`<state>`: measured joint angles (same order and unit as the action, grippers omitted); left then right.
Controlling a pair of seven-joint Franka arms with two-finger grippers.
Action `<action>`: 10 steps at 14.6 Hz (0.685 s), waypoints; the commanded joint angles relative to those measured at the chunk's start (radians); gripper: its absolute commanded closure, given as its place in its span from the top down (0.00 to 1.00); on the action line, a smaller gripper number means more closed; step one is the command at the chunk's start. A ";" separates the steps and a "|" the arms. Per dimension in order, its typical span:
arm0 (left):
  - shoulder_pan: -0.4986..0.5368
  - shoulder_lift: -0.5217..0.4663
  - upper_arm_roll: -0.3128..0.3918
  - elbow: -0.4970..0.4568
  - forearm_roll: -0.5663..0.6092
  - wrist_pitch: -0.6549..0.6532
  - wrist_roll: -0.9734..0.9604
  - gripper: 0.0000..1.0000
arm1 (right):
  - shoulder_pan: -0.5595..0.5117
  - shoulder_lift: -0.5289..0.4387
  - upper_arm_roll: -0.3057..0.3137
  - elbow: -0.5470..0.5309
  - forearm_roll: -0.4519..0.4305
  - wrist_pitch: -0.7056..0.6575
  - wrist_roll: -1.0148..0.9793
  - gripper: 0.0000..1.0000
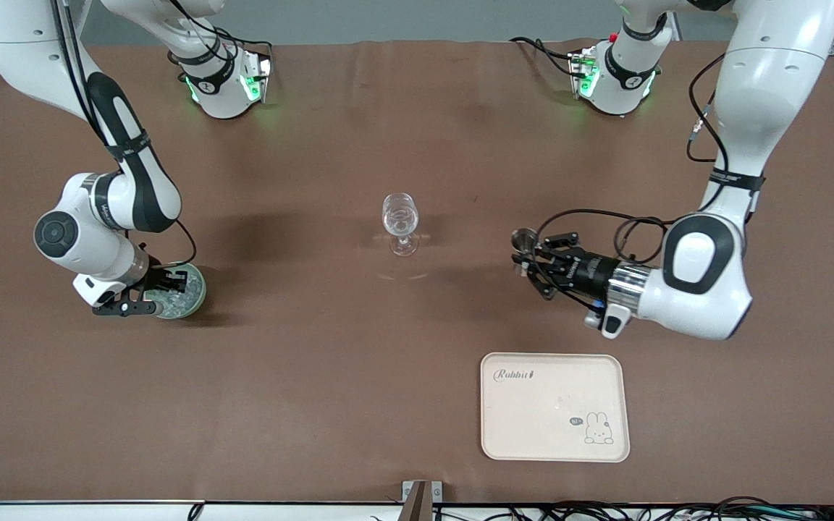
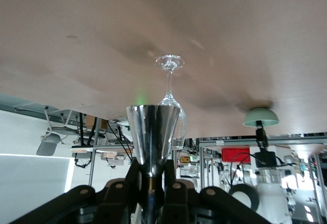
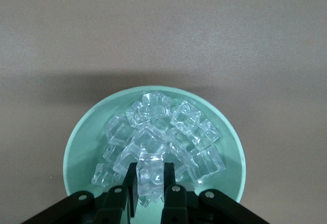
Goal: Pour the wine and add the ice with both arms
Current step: 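Pour the jigger with the left gripper while the right gripper lifts ice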
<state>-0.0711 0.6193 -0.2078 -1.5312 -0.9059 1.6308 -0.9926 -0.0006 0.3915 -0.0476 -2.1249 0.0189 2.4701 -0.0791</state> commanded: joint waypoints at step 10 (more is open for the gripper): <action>-0.288 -0.098 0.004 -0.027 0.086 0.242 -0.368 0.01 | -0.036 -0.108 -0.058 0.417 0.104 -0.480 -0.016 0.01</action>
<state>-0.3311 0.5599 -0.2130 -1.5333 -0.8795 1.8551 -1.2917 -0.0253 0.3318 -0.0825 -1.7498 0.1177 2.0352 -0.0797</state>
